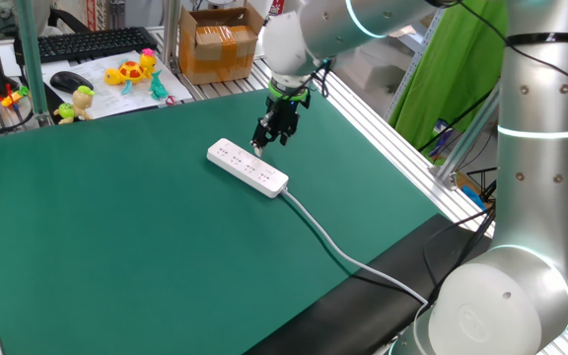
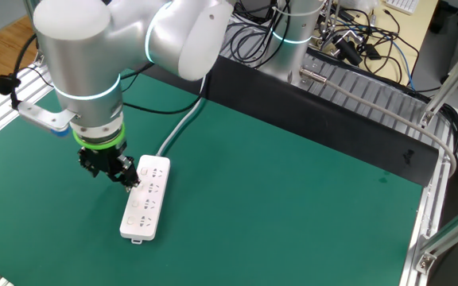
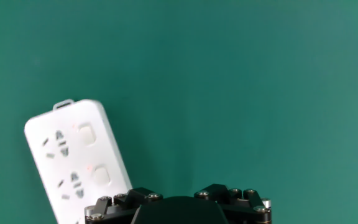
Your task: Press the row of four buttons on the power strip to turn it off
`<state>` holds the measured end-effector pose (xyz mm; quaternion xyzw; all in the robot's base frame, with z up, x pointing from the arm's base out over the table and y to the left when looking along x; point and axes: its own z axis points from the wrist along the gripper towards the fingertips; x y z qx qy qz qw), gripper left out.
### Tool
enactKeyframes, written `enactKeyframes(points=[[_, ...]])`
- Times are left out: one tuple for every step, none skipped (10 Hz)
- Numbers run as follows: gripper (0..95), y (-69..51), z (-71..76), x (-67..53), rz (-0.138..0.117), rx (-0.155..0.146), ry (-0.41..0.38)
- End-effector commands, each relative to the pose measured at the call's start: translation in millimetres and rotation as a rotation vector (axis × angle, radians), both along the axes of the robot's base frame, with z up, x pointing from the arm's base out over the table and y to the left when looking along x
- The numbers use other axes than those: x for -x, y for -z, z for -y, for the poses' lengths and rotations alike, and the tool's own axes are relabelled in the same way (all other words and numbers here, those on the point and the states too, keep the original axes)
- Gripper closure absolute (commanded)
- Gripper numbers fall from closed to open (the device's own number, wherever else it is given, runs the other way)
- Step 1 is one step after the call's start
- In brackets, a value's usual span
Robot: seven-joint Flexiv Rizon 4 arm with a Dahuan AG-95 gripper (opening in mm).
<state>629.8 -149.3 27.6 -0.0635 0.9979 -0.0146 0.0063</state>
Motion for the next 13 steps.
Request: enactKeyframes(points=[[19.0, -0.9, -2.4, 5.1, -0.009, -0.002, -0.027], [19.0, 1.1, -4.4, 7.8, -0.008, -0.003, -0.038], [19.0, 3.0, -5.9, 9.2, -0.005, -0.002, -0.043], [19.0, 4.6, -6.7, 8.0, -0.004, -0.002, -0.047], [19.0, 6.4, -8.4, 6.5, -0.006, -0.004, -0.05], [19.0, 5.9, -9.0, 6.3, -0.009, -0.005, -0.048], [19.0, 4.2, -12.2, 6.6, -0.017, -0.005, -0.044], [19.0, 4.5, -12.6, 7.0, -0.016, -0.004, -0.044], [19.0, 5.2, -13.2, 7.9, -0.016, -0.003, -0.045], [19.0, 5.8, -14.1, 9.2, -0.021, -0.005, -0.046], [19.0, 5.7, -14.4, 10.3, -0.022, -0.004, -0.047], [19.0, 6.9, -15.6, 12.4, -0.025, -0.002, -0.045], [19.0, 8.3, -16.8, 15.0, -0.025, 0.002, -0.044]])
